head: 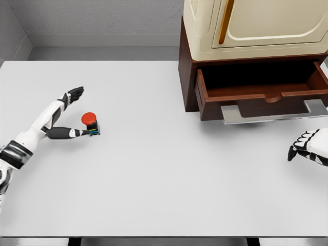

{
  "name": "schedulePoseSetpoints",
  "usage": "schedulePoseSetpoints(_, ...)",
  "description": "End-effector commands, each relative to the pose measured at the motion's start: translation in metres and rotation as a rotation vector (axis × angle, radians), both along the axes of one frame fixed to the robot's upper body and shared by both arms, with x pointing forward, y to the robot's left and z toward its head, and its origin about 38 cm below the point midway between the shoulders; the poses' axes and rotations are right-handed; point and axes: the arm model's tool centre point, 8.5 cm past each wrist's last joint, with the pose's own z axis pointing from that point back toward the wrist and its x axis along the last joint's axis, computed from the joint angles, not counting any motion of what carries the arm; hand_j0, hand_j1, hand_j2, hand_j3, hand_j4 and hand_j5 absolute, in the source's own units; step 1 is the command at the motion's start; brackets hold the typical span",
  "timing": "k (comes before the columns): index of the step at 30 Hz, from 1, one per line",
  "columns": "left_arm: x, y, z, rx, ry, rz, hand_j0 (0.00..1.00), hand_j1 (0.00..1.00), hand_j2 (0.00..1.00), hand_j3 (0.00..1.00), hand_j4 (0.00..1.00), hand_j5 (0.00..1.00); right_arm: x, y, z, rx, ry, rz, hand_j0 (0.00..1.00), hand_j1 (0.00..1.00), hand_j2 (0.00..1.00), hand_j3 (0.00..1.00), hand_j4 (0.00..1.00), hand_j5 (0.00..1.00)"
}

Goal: Put the switch into the drawer with left arm, and close the drawer with right arm

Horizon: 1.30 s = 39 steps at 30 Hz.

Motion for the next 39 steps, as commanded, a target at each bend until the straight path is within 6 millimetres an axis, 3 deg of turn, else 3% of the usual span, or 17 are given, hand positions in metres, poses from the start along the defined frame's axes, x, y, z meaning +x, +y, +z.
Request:
schedulePoseSetpoints(1, -0.003, -0.003, -0.016, 0.001, 0.042, -0.004, 1.0, 1.0, 1.0, 1.0, 1.0, 1.0, 0.0, 0.0, 0.001, 0.002, 0.001, 0.0, 0.44, 0.44, 0.44, 0.44, 0.44, 0.44)
schedulePoseSetpoints(9, 0.006, -0.006, -0.025, -0.007, 0.073, 0.009, 1.0, 1.0, 1.0, 1.0, 1.0, 1.0, 0.0, 0.003, 0.002, 0.005, -0.002, 0.009, 0.45, 0.45, 0.45, 0.45, 0.45, 0.45)
schedulePoseSetpoints(12, 0.005, -0.011, -0.027, -0.012, 0.074, 0.003, 0.95, 0.95, 0.95, 0.95, 0.95, 0.95, 0.0, 0.003, 0.002, 0.005, -0.001, 0.009, 0.45, 0.45, 0.45, 0.45, 0.45, 0.45)
schedulePoseSetpoints(17, 0.002, -0.013, -0.028, -0.014, 0.07, -0.007, 0.67, 0.67, 0.67, 0.67, 0.67, 0.67, 0.0, 0.003, 0.002, 0.004, -0.001, 0.009, 0.45, 0.45, 0.45, 0.45, 0.45, 0.45)
schedulePoseSetpoints(20, 0.001, -0.013, -0.025, -0.015, 0.059, -0.012, 0.55, 0.55, 0.55, 0.55, 0.55, 0.55, 0.0, 0.003, 0.002, 0.004, -0.001, 0.01, 0.45, 0.45, 0.45, 0.45, 0.45, 0.45)
schedulePoseSetpoints(22, 0.001, -0.016, -0.023, -0.017, 0.052, -0.019, 0.55, 0.55, 0.55, 0.55, 0.55, 0.55, 0.0, 0.003, 0.002, 0.004, -0.001, 0.009, 0.45, 0.45, 0.45, 0.45, 0.45, 0.45)
schedulePoseSetpoints(25, -0.004, -0.016, -0.023, -0.017, 0.05, -0.028, 0.43, 0.43, 0.43, 0.43, 0.43, 0.43, 0.0, 0.003, 0.002, 0.004, 0.0, 0.01, 0.45, 0.45, 0.45, 0.45, 0.45, 0.45)
schedulePoseSetpoints(29, -0.003, -0.019, -0.019, -0.021, 0.039, -0.034, 0.39, 0.39, 0.39, 0.39, 0.39, 0.39, 0.0, 0.003, 0.002, 0.004, -0.001, 0.01, 0.44, 0.44, 0.44, 0.44, 0.44, 0.44)
schedulePoseSetpoints(39, -0.002, -0.044, 0.018, -0.04, -0.071, -0.112, 0.39, 0.39, 0.39, 0.39, 0.39, 0.39, 0.0, 0.003, 0.003, 0.002, -0.002, 0.009, 0.45, 0.45, 0.45, 0.45, 0.45, 0.45)
